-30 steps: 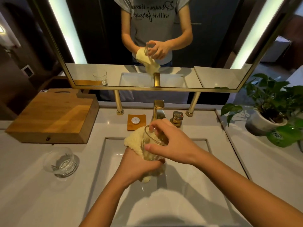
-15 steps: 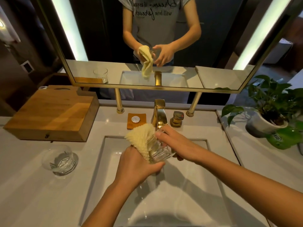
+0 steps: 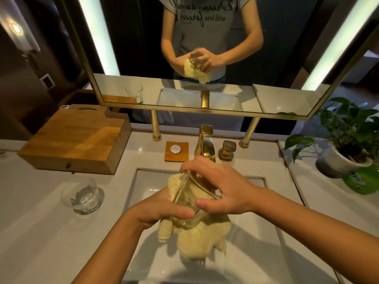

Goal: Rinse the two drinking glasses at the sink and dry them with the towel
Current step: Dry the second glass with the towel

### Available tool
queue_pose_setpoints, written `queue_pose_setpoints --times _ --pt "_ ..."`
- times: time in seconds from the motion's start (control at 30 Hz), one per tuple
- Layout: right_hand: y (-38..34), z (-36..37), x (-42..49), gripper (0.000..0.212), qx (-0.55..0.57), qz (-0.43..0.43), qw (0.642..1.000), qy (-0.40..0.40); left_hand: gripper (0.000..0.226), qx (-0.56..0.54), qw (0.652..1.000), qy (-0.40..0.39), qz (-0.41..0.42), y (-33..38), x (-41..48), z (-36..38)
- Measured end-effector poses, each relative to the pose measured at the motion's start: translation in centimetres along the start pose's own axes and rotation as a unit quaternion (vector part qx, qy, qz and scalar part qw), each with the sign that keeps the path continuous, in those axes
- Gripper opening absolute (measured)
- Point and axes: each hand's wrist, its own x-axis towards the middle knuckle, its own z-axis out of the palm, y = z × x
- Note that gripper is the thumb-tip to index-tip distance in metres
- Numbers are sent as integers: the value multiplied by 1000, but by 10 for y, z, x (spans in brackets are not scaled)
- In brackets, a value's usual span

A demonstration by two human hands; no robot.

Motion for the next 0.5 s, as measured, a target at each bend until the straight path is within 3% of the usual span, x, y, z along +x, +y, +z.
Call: queue_pose_setpoints --times 0.07,0.1,0.17,0.2,0.3,0.4,0.5 --pt "4 6 -8 67 -12 56 998 -3 63 122 990 75 7 5 -3 9" --pt "4 12 -13 68 3 97 995 1 52 228 964 135 13 7 -5 15" --pt "-3 25 -17 62 103 175 979 24 32 450 861 234 44 10 -7 26" --pt "-9 30 -15 57 151 202 967 37 29 490 828 264 57 8 -6 30" --pt "-11 34 -2 42 251 235 936 78 35 448 835 314 49 5 -6 34" --pt "-12 36 4 40 256 203 935 140 36 452 826 330 62 6 -6 34" --pt "-15 30 5 44 208 154 951 171 46 329 888 315 54 14 -9 29"
